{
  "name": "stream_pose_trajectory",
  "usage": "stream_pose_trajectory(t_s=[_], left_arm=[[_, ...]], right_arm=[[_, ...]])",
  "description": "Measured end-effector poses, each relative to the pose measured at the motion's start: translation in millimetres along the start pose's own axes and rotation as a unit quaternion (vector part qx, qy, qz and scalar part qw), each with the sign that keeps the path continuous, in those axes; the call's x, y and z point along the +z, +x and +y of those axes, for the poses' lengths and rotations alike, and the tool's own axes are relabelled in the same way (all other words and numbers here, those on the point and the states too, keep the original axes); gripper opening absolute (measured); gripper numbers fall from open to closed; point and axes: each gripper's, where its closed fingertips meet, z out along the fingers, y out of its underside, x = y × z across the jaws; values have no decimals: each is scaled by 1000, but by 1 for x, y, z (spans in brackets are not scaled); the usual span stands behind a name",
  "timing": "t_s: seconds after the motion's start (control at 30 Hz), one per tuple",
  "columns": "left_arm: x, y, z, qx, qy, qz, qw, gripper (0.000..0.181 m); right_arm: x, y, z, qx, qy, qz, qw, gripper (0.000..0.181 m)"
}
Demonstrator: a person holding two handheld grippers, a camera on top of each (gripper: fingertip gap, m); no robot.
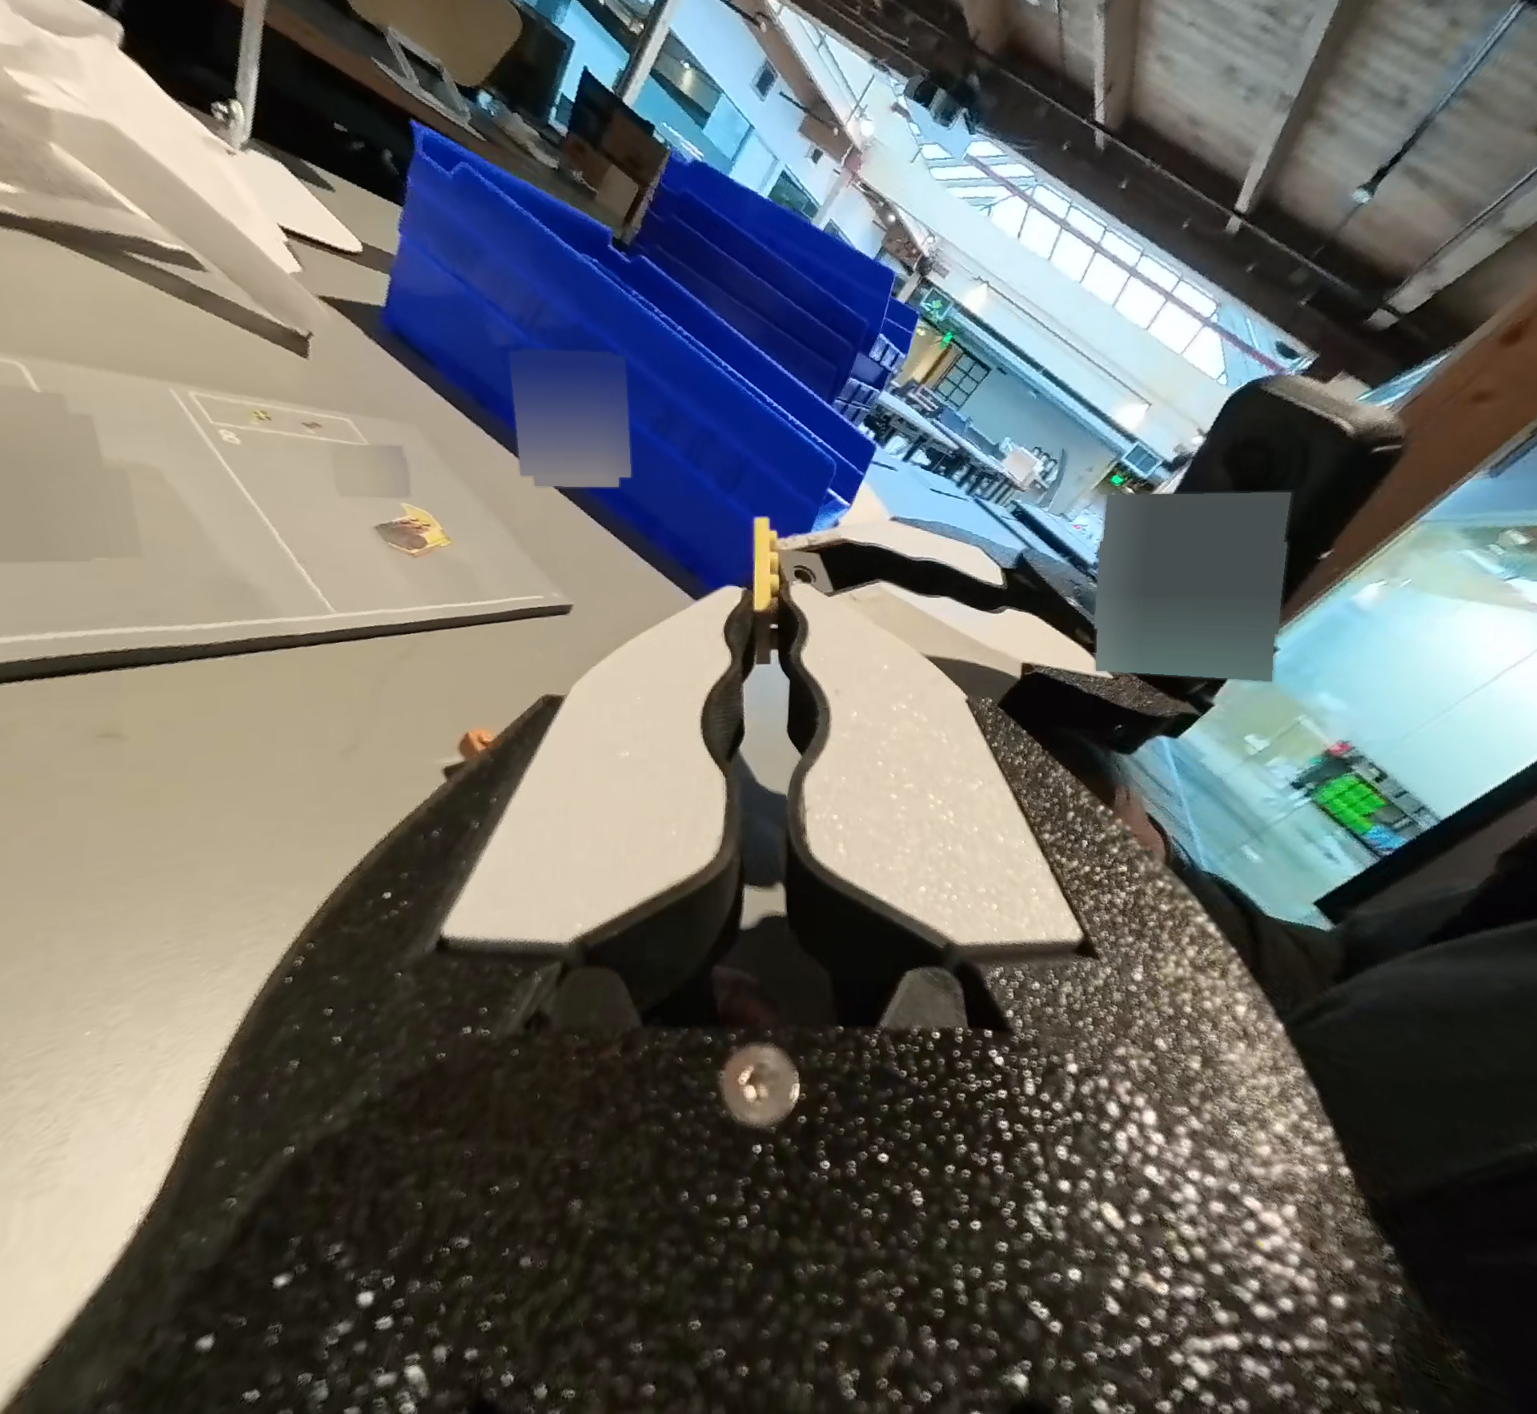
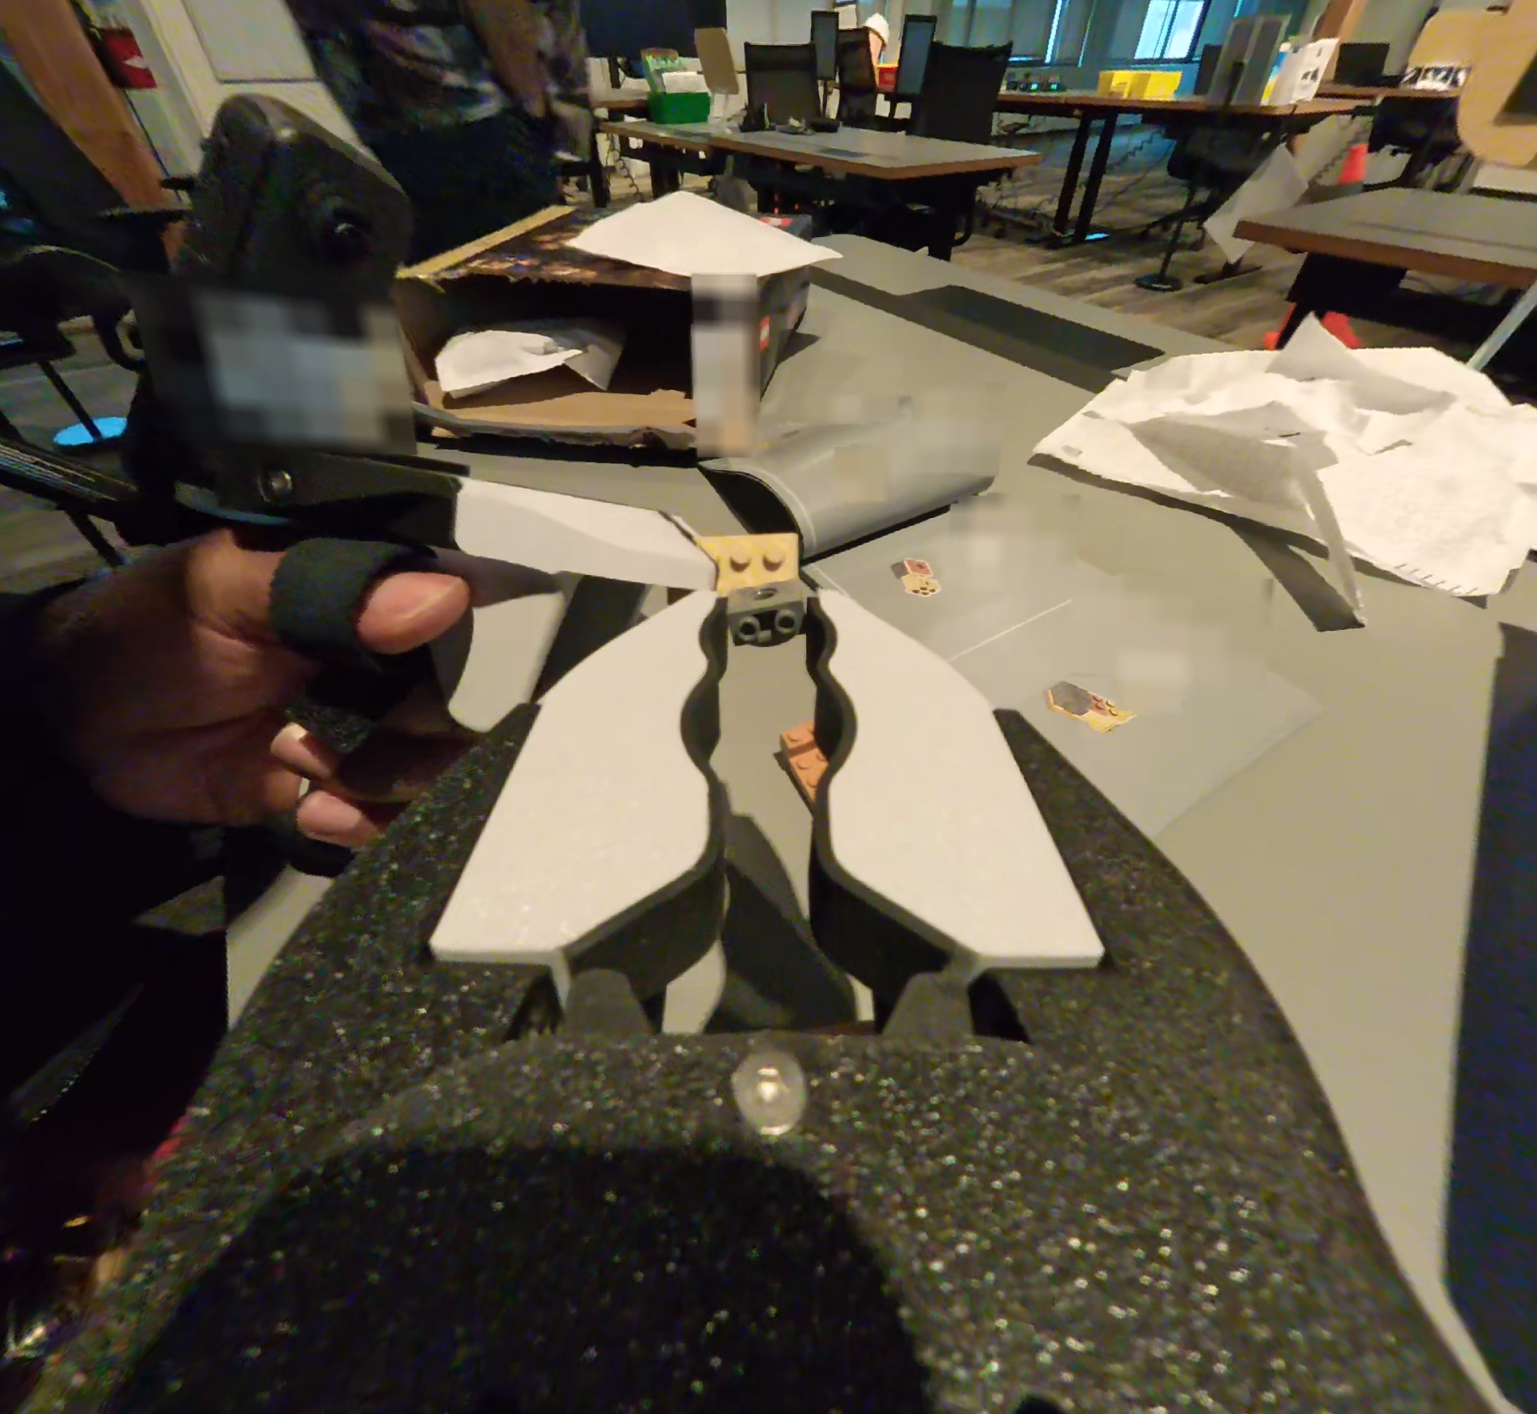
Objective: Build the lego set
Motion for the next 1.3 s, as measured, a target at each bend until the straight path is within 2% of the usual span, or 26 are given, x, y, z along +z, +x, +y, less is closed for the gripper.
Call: stream_pose_trajectory(t_s=[0.33, 0.57, 0.87, 1.3], left_arm=[[0, 7, 2, 76, -5, -14, 997, 5], [0, 9, 8, 113, -40, -10, 993, 5], [-1, 21, 13, 106, -60, 55, 991, 11], [-14, 37, 12, 113, -73, 162, 978, 13]], right_arm=[[-5, -2, -1, 0, 17, 10, 1000, 17], [-10, -3, 4, -19, 19, 13, 1000, 17], [-13, -4, 3, -4, 27, 6, 1000, 17], [-20, -23, -4, -22, 42, -55, 997, 17]])
